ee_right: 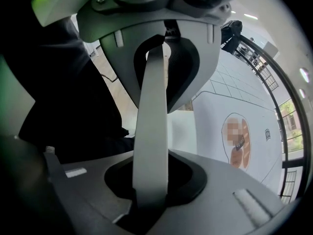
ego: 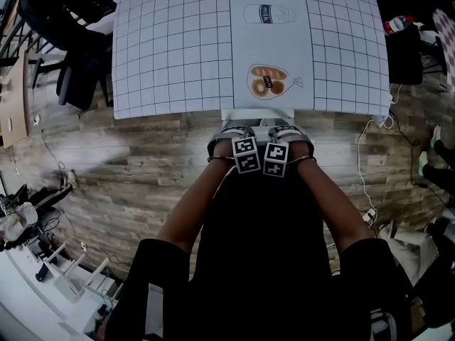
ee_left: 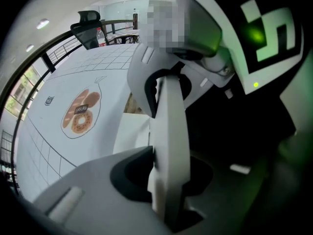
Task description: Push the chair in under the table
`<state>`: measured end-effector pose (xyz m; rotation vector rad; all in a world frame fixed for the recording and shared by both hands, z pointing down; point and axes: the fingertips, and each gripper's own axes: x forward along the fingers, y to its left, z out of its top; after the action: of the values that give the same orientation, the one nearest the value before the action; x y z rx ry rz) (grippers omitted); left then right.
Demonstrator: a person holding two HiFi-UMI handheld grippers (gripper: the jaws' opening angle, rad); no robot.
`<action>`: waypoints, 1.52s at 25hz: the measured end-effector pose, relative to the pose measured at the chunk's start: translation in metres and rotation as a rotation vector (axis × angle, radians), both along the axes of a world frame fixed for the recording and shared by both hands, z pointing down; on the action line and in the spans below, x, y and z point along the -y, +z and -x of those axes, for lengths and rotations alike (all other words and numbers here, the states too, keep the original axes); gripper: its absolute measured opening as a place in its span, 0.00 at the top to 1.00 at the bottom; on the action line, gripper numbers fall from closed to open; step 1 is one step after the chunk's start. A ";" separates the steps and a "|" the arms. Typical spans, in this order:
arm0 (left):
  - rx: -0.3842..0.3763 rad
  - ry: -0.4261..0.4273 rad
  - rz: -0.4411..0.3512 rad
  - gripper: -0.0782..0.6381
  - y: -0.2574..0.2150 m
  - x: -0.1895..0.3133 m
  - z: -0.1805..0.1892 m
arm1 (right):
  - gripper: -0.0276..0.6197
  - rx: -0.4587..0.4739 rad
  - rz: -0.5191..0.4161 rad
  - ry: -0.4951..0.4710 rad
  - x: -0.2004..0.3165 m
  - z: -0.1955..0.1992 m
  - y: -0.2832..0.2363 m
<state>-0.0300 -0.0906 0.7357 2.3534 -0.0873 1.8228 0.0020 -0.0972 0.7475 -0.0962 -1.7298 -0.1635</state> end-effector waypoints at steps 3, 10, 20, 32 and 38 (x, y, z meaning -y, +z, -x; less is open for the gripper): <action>0.006 -0.034 0.010 0.76 0.000 0.014 -0.003 | 0.83 -0.001 -0.002 -0.009 0.015 -0.003 -0.001; 0.031 -0.042 0.018 0.75 0.003 0.036 0.006 | 0.83 0.016 -0.018 0.006 0.036 0.006 0.001; 0.036 -0.044 0.023 0.75 0.003 0.054 0.012 | 0.82 0.018 0.003 0.007 0.054 0.010 0.000; 0.008 -0.011 0.028 0.75 0.002 0.072 0.013 | 0.81 0.013 0.029 0.021 0.072 0.012 0.001; 0.000 0.005 0.029 0.75 0.002 0.084 0.013 | 0.82 0.010 0.025 0.020 0.084 0.013 0.000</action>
<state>-0.0432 -0.1743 0.7376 2.3366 -0.0541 1.8134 -0.0113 -0.1813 0.7473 -0.0971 -1.7420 -0.1280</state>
